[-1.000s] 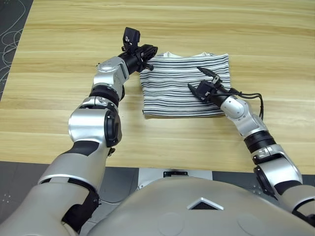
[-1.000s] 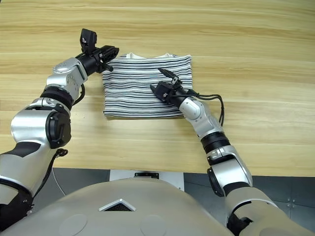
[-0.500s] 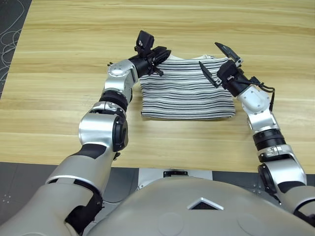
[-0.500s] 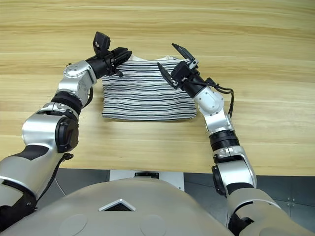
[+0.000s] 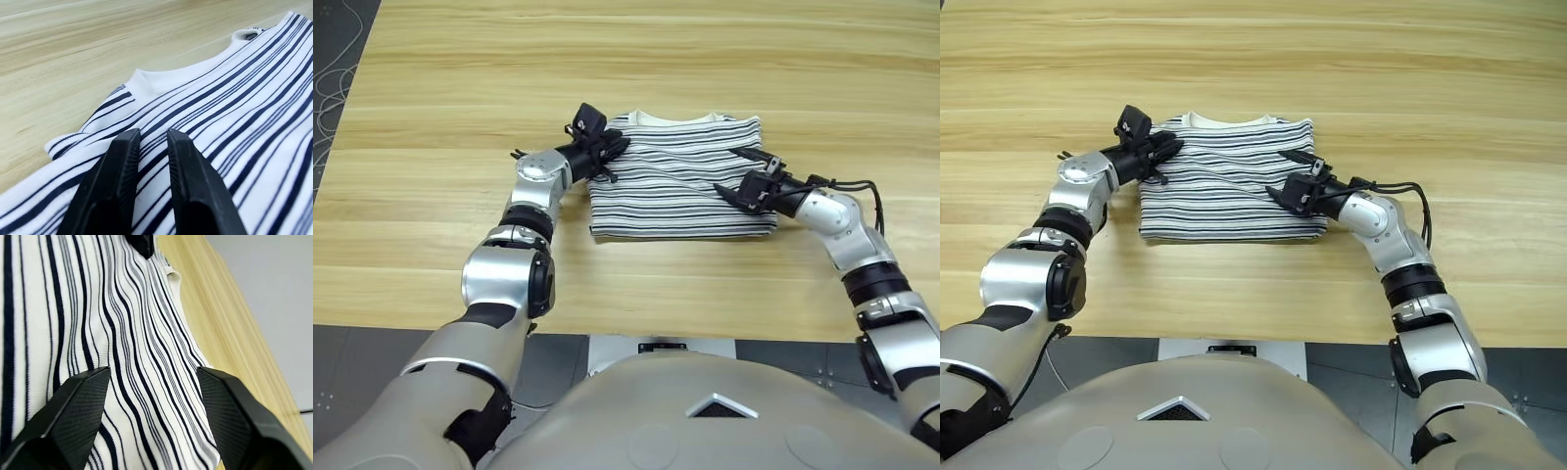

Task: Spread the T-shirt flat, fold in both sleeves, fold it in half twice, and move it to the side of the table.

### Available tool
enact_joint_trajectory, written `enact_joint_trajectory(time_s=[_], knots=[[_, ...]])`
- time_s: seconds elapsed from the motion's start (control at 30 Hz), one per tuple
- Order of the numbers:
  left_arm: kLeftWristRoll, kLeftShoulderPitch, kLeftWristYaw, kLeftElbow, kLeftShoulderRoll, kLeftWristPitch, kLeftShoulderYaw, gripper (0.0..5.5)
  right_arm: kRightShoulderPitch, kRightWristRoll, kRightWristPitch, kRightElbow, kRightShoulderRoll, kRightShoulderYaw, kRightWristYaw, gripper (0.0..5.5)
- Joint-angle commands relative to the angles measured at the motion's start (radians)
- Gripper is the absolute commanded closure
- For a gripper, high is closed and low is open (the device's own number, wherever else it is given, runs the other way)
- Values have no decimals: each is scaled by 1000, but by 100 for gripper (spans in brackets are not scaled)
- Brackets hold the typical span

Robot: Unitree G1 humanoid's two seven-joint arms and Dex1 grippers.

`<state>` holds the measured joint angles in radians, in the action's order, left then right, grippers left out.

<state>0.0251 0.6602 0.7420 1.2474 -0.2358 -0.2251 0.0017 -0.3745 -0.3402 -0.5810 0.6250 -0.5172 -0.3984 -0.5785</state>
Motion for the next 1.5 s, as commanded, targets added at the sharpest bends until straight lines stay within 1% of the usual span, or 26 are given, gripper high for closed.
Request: enact_joint_trajectory(time_s=[0.03, 0.13, 0.2, 0.3, 0.47, 0.57, 0.67, 0.73, 0.83, 1.0, 1.1, 1.23, 1.3, 1.4, 1.5], knots=[[67, -95, 80, -70, -40, -19, -81, 447, -99, -98, -32, 164, -41, -71, -64, 223], [143, -220, 135, -234, -77, -87, -199, 447, -245, -93, -84, 293, -11, -60, -21, 223], [185, -320, 140, -364, -113, -84, -265, 447, -332, -121, -106, 386, 14, -71, 21, 223], [215, -452, 132, -595, -163, -30, -329, 447, -412, -170, -120, 493, 57, -93, 84, 223], [213, -605, 165, -938, -228, 89, -405, 447, -486, -260, -95, 602, 144, -152, 192, 223], [202, -639, 181, -1036, -241, 153, -460, 447, -518, -307, -73, 647, 206, -187, 259, 223], [203, -609, 190, -1058, -207, 193, -527, 447, -527, -323, -44, 678, 264, -197, 303, 223], [189, -593, 199, -1087, -187, 224, -563, 447, -530, -326, -28, 691, 288, -197, 321, 223], [168, -592, 208, -1151, -191, 262, -587, 447, -534, -333, -23, 697, 304, -202, 332, 223], [150, -601, 183, -1302, -247, 320, -543, 447, -573, -393, -69, 673, 241, -246, 383, 223], [147, -597, 140, -1403, -257, 356, -501, 447, -592, -394, -114, 643, 200, -240, 408, 223], [89, -574, 9, -1534, -172, 527, -359, 447, -580, -351, -178, 566, 158, -203, 399, 223], [64, -576, -60, -1557, -135, 590, -293, 447, -549, -325, -205, 508, 134, -177, 386, 223], [37, -605, -113, -1574, -119, 645, -240, 447, -468, -268, -239, 375, 76, -137, 343, 223], [11, -630, -142, -1658, -118, 702, -207, 447, -379, -207, -230, 240, 29, -103, 276, 223]])
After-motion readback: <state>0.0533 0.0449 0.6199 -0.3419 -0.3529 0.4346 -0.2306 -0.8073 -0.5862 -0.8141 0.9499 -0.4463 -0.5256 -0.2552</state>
